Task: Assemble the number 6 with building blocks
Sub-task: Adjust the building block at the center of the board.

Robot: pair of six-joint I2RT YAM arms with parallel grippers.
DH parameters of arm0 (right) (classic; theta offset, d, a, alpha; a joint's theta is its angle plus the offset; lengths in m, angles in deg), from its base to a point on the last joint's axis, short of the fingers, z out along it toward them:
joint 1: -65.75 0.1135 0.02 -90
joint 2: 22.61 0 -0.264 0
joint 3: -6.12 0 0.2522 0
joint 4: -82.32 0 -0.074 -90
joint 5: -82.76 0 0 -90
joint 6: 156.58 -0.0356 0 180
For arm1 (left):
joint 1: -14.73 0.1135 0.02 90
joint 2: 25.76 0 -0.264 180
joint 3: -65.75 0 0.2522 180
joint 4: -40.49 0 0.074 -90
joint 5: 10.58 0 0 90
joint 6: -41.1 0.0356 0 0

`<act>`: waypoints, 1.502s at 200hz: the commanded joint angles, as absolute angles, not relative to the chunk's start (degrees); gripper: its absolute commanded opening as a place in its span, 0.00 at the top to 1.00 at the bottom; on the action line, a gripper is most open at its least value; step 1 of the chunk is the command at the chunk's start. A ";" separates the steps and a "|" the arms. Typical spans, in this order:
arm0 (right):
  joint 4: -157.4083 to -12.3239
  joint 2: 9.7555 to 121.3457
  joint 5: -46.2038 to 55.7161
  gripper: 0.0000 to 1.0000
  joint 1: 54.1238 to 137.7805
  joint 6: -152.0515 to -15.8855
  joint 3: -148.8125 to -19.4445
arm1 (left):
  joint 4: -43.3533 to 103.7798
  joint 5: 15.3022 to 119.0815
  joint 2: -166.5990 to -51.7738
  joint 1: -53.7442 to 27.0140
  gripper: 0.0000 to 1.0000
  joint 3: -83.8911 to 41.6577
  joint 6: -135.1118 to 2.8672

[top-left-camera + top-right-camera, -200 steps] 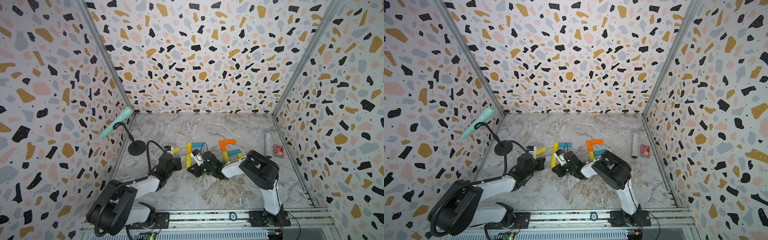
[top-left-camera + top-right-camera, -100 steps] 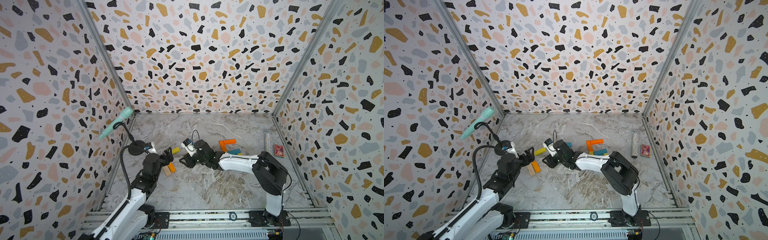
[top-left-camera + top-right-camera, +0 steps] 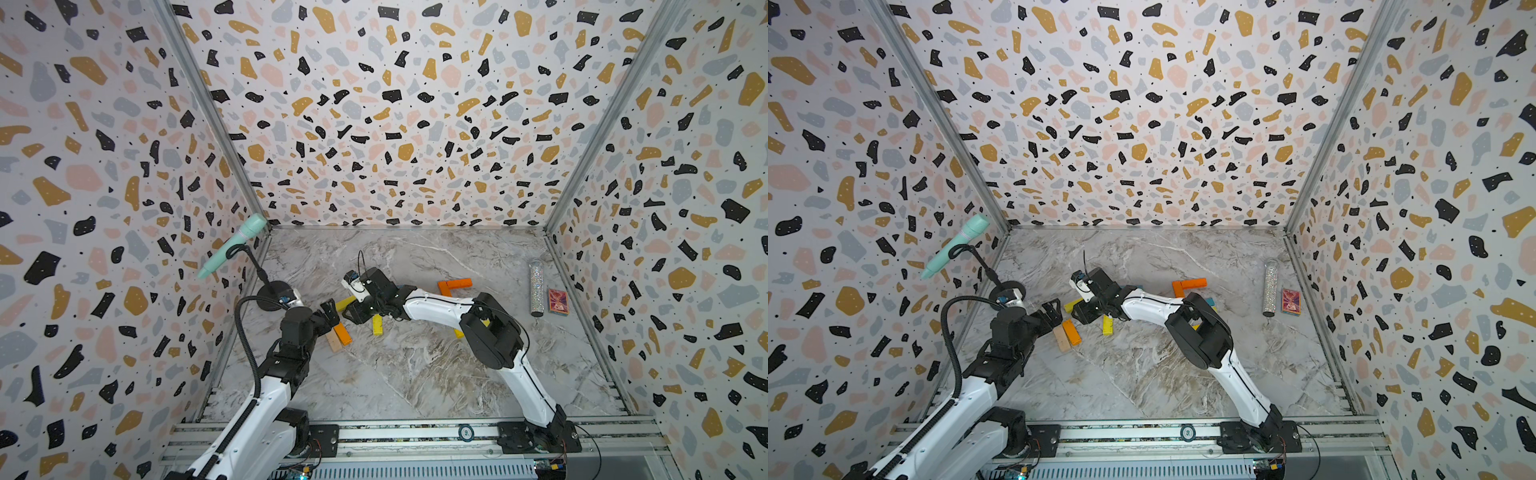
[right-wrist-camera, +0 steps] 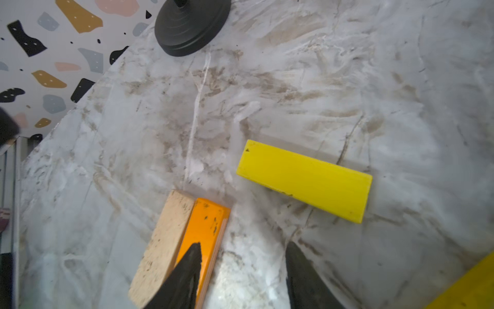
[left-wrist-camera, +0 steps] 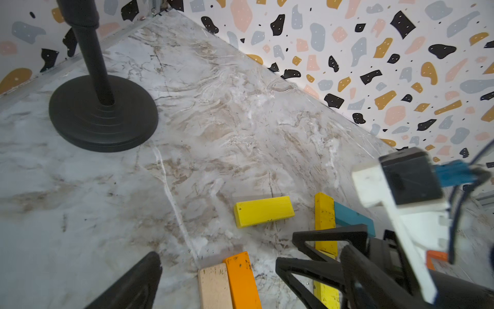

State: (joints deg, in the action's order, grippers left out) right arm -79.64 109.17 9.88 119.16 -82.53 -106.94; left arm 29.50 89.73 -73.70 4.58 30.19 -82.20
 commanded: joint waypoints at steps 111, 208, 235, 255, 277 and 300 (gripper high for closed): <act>-104.84 46.04 8.77 0.42 108.83 -72.92 -55.45 | 31.92 78.24 -117.95 3.92 0.00 2.13 -71.24; -100.67 44.22 12.29 0.36 106.88 -75.09 -50.89 | 36.56 73.93 -126.73 3.86 0.01 2.42 -72.59; -98.72 47.60 12.45 0.36 106.88 -75.68 -53.42 | 39.69 71.06 -124.92 3.25 0.01 6.09 -74.64; -96.23 51.08 11.52 0.36 106.88 -76.72 -56.59 | 42.11 69.84 -121.58 2.14 0.00 9.95 -76.84; -93.51 55.59 11.50 0.36 106.97 -77.90 -60.53 | 45.24 67.77 -118.48 1.20 0.00 14.37 -79.63; -91.99 59.98 10.38 0.36 107.94 -78.49 -64.13 | 48.32 66.41 -114.27 1.11 0.00 18.76 -82.00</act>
State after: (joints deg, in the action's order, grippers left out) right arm -95.36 57.44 11.30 107.11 -76.91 -59.49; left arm 43.77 69.40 -118.11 1.39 15.10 -78.29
